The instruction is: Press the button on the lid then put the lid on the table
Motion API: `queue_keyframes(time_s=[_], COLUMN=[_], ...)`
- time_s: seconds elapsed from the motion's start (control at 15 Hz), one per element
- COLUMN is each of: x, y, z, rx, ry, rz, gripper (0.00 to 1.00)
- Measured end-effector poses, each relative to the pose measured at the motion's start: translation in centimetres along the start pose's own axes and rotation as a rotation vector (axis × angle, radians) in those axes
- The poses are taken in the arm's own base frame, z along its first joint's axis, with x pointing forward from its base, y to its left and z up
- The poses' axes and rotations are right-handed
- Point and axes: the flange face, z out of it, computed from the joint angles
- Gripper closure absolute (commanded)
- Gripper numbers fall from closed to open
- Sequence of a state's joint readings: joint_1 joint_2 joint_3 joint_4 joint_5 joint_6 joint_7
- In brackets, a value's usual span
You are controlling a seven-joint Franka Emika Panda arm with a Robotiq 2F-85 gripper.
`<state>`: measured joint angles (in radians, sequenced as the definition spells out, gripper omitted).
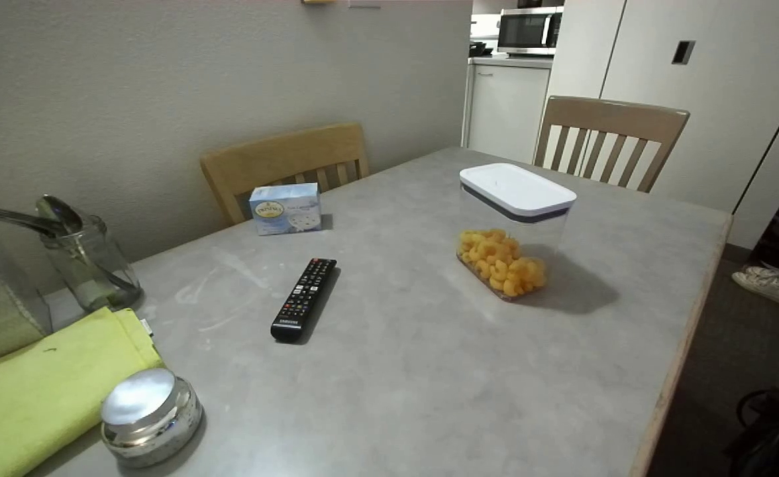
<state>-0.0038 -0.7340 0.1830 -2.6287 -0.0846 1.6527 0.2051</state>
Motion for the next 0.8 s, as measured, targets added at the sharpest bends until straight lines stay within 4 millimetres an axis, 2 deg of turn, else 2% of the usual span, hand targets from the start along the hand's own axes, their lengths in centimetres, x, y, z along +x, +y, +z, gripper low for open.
queue_keyframes(time_s=[0.8], x=[0.54], y=[0.23], z=[-0.3], rx=[0.018], ry=[0.038], rz=[0.014], gripper=[0.0])
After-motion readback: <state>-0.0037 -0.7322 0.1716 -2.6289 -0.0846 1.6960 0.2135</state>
